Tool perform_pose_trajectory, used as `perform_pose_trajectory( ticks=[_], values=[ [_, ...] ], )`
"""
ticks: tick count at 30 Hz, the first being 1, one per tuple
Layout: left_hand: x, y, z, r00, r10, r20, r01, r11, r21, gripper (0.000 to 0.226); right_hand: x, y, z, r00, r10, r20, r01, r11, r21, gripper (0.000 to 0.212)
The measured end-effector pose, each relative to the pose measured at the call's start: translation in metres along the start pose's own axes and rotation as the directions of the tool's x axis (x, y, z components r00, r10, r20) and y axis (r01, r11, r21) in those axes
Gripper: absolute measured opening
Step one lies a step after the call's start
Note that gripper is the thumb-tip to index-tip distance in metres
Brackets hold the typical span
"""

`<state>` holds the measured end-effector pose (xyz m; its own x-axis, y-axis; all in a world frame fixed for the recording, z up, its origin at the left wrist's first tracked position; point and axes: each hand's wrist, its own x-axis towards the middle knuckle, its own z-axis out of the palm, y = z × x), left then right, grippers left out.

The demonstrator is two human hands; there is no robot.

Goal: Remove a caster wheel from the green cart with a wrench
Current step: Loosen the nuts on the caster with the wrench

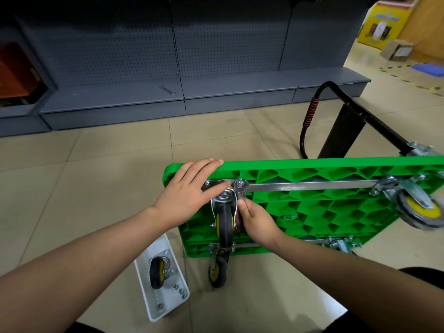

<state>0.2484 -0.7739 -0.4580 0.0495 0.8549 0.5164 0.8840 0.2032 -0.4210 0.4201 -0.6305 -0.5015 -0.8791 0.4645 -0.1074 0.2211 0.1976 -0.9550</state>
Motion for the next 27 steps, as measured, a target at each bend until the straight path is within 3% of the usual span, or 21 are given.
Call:
perform_pose_trajectory(
  ticks=[4, 16, 21, 24, 27],
  values=[
    [0.000, 0.000, -0.001, 1.000, 0.001, -0.013, -0.001, 1.000, 0.004, 0.062, 0.002, 0.006, 0.006, 1.000, 0.024, 0.000, -0.024, 0.998, 0.065, 0.032],
    [-0.003, 0.003, 0.000, 0.999, -0.009, -0.051, 0.008, 1.000, -0.005, 0.058, -0.008, 0.000, 0.008, 0.997, -0.038, -0.062, 0.040, 0.999, 0.030, 0.034],
    [-0.005, 0.005, 0.002, 0.998, -0.008, -0.064, 0.008, 1.000, -0.002, 0.057, -0.007, 0.009, -0.005, 1.000, -0.025, -0.014, 0.022, 0.988, -0.151, 0.029],
    [-0.005, 0.006, 0.002, 0.997, -0.002, -0.072, 0.002, 1.000, 0.009, 0.060, -0.001, 0.001, -0.050, 0.996, -0.026, 0.085, 0.064, 0.873, -0.484, 0.032],
    [-0.004, 0.005, 0.003, 0.997, -0.003, -0.082, 0.005, 1.000, 0.016, 0.060, -0.001, -0.005, -0.068, 0.987, -0.020, 0.157, 0.100, 0.849, -0.519, 0.026]
  ],
)
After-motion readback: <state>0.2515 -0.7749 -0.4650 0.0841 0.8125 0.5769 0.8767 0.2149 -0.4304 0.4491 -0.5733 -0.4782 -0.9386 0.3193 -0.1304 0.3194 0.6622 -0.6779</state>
